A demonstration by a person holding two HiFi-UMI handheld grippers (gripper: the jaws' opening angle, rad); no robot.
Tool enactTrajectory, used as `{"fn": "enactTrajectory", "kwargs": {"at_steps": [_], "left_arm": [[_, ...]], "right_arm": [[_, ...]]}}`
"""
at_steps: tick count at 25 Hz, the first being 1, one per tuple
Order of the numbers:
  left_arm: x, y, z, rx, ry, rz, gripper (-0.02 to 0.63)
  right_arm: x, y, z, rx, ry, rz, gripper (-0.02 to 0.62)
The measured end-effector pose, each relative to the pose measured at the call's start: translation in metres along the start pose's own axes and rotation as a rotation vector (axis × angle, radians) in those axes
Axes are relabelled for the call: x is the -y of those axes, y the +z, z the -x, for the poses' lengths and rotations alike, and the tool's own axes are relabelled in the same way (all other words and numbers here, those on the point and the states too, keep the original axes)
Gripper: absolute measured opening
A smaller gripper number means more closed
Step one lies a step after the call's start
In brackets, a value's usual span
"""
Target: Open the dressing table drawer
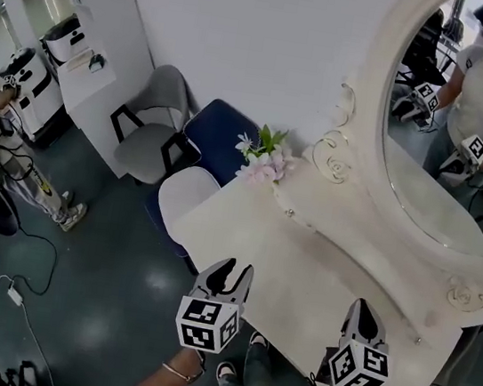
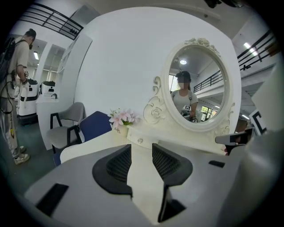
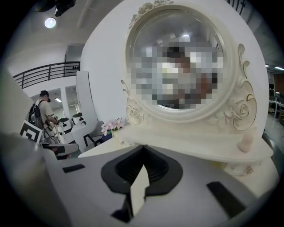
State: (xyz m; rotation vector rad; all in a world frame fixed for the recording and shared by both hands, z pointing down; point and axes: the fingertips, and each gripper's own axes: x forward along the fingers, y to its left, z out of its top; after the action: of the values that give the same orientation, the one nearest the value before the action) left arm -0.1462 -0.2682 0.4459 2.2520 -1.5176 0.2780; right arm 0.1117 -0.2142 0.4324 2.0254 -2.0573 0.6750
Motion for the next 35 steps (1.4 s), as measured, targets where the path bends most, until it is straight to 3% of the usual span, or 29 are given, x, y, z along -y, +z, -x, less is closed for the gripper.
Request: {"fn": "enactTrajectory", "kwargs": {"at_steps": [11,35], "left_arm": [[-0.004,-0.032,-0.034,-0.086,-0.02,0.009,0.158],[-0.003,-0.034,-0.116,-0.093,-0.078,-0.077,0.158]], "right_arm": [[0.014,-0.032,-0.025,-0.085,-0.021,-0.013,0.008],[0.036,-0.05,-0.034,-0.12,-0.069,-0.029,0.008]]}}
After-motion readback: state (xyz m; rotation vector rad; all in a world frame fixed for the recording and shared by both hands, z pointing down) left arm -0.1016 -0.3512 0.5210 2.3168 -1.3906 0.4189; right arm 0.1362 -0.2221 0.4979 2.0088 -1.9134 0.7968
